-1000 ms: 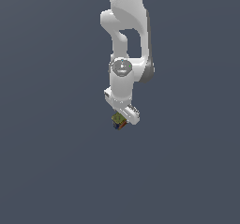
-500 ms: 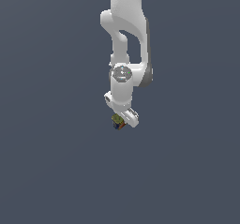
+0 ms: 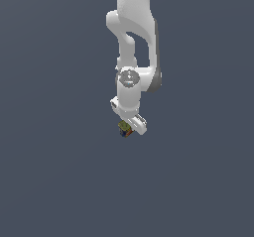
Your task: Pick up the object and move it to a goal position.
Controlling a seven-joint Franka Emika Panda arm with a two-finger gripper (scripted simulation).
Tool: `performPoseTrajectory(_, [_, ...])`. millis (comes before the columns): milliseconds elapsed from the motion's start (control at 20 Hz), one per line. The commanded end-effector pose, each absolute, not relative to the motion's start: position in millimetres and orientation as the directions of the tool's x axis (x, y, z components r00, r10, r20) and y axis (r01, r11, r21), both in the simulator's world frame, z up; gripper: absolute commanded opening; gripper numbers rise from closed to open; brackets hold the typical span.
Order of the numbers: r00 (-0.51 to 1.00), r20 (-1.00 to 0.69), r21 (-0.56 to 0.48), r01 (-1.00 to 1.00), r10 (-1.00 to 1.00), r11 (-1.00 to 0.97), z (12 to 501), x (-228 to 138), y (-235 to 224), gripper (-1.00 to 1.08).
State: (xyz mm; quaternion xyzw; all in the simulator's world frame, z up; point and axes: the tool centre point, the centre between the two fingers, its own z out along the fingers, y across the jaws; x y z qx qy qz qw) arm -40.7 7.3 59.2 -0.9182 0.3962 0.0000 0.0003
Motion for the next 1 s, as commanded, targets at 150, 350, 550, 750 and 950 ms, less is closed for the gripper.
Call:
performPoseTrajectory(150, [0.686, 0.000, -0.001, -0.728, -0.728, -0.686, 65, -37, 2, -1.00])
performPoseTrajectory(350, [0.686, 0.000, -0.001, -0.728, -0.728, -0.686, 78, -30, -11, -1.00])
performPoseTrajectory(550, [0.686, 0.000, -0.001, -0.728, -0.728, -0.686, 99, -19, -29, -1.00])
performPoseTrajectory(750, [0.686, 0.000, 0.000, -0.728, -0.728, -0.686, 124, -5, -53, -1.00])
performPoseTrajectory(950, [0.686, 0.000, 0.000, -0.728, -0.728, -0.686, 153, 11, -80, -1.00])
